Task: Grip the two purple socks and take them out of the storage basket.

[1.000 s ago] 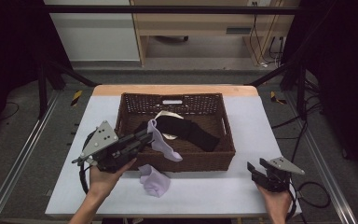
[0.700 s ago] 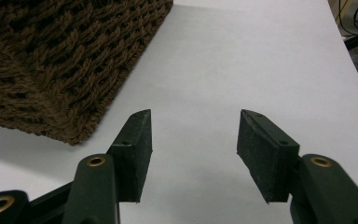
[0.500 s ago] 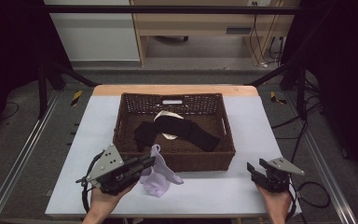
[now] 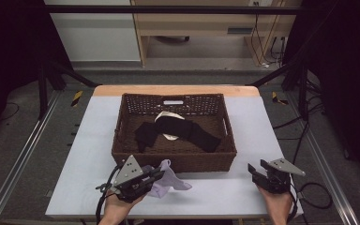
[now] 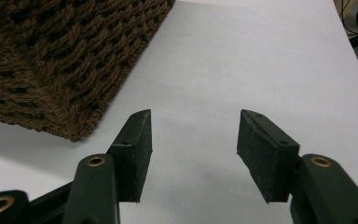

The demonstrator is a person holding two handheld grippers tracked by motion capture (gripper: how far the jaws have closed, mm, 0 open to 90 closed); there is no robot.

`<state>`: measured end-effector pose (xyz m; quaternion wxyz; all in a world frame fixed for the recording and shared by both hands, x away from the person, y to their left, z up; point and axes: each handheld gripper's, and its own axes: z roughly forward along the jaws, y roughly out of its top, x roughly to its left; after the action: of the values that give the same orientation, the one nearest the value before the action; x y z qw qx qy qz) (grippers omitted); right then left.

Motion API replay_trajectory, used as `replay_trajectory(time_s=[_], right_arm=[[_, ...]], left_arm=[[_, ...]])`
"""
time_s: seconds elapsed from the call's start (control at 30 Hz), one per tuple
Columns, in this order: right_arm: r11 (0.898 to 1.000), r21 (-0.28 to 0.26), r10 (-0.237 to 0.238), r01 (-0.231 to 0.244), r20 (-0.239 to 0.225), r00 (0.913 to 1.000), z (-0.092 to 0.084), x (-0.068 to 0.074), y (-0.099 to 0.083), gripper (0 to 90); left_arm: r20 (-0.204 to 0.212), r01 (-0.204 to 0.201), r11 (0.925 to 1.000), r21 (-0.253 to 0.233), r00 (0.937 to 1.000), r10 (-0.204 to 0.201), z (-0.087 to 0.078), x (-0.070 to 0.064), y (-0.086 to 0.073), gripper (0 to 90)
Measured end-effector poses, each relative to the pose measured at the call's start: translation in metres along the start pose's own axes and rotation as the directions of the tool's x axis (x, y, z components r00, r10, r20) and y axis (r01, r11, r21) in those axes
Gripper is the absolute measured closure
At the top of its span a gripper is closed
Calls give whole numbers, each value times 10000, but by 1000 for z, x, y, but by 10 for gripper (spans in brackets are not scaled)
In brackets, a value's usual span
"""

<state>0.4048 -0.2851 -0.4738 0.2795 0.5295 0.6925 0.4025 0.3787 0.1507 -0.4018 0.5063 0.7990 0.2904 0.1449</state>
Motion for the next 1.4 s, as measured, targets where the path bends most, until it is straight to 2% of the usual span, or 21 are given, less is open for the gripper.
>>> replay_trajectory(time_s=[0.27,0.37,0.53,0.7,0.77,0.87,1.0,1.2,1.4], right_arm=[[10000,88,9,-8,-56,10000,2,0,-1,442],[9999,104,-59,60,-34,10000,3,1,-1,434],[9998,147,-99,100,-19,9999,4,1,-2,424],[9998,213,-64,64,-38,10000,5,2,-2,412],[9997,235,-74,75,-40,10000,6,2,-2,410],[9997,240,-55,56,-36,10000,6,2,-2,408],[9997,227,-53,54,-19,10000,5,2,-2,402],[9998,173,-106,105,43,9999,4,1,-3,371],[9998,164,60,-62,151,9999,4,1,-3,327]], left_arm=[[-153,111,9953,966,9998,-96,26,3,-21,834],[-171,140,9931,1167,9998,-120,32,3,-26,833],[-287,-3,9900,1408,9996,44,43,0,-30,831],[-211,145,9881,1532,9997,-114,50,2,-34,816],[-164,140,9889,1478,9998,-117,50,1,-35,779],[-206,214,9913,1297,9996,-189,47,0,-33,676],[-437,488,9935,1024,9980,-446,35,4,-30,590],[-815,759,9944,735,9942,-699,9,15,-31,517],[-1457,1123,9915,661,9841,-1017,-14,32,-43,470]])
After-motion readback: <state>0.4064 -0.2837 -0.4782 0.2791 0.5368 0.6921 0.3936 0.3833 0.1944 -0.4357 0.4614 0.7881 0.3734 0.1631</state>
